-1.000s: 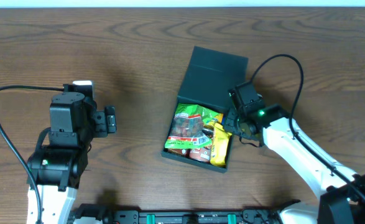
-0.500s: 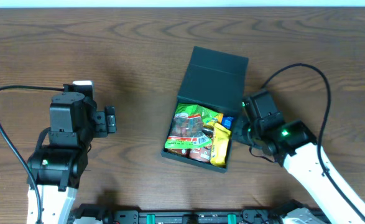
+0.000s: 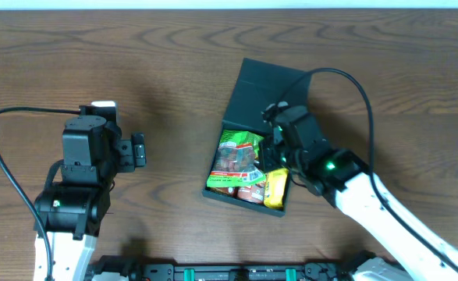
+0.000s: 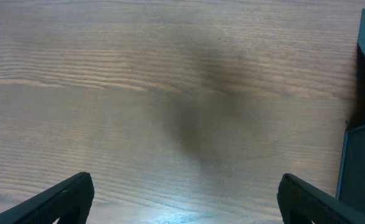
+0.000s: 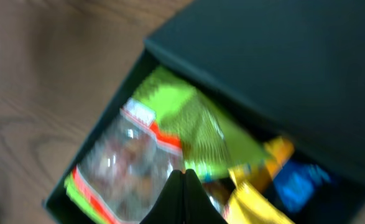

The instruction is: Pack container

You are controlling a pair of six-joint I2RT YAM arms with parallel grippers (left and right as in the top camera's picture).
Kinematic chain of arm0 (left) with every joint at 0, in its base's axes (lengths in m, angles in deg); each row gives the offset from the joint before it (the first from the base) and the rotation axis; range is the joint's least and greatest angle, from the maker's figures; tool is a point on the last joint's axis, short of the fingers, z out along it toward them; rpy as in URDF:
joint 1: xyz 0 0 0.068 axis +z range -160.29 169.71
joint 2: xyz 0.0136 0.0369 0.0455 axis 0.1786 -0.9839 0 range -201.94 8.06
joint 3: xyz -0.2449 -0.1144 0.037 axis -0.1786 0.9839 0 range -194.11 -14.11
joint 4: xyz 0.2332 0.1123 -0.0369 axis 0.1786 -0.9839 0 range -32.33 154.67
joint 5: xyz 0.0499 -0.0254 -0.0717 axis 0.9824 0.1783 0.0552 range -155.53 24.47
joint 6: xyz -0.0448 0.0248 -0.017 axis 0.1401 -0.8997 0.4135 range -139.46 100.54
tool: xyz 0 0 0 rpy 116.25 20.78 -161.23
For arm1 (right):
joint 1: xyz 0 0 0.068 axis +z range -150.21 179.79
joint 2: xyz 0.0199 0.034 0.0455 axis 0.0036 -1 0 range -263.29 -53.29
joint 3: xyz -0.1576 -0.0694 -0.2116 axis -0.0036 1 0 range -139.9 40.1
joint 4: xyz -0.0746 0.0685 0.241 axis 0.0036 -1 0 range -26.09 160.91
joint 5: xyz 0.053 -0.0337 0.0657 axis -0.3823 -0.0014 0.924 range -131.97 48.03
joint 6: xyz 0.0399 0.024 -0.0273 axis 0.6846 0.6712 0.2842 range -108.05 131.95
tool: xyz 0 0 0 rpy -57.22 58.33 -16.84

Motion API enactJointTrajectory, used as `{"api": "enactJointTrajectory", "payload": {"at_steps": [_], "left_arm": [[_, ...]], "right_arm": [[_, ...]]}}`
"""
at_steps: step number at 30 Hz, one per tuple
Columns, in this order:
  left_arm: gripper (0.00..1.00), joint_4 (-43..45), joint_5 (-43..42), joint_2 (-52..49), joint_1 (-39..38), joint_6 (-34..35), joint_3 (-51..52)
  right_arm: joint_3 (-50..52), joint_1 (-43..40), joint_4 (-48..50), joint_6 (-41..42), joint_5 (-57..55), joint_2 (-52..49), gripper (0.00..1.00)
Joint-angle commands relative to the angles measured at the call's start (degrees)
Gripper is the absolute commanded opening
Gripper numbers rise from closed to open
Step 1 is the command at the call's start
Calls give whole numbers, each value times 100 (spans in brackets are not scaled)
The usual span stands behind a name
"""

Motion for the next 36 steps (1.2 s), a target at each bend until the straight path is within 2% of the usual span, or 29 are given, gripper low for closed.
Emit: {"api": "enactJointTrajectory", "payload": {"at_steps": [1,6,13,17,27,32,36], "left_arm": [[95,-15,0,33,24,-98,28],[95,-15,0,33,24,-98,28],[95,-15,0,33,24,-98,28],[95,-15,0,33,24,-98,28],[95,-15,0,33,24,-98,28],[95,-15,0,33,24,-98,28],[95,-15,0,33,24,-98,28]], "right_arm": [[-61,-20,284,-42,87,-527,1],[-61,-15,667,0,-66,-1226,1],[-61,-15,420,9,-260,-1633,1],[-129,-15,146,201,-247,-1353,2],[-800,-13,-739,302,-452,203,1],[-658,133,-970,704,-181,151,2],[-177,446,-551,894,-44,-4,2]]}}
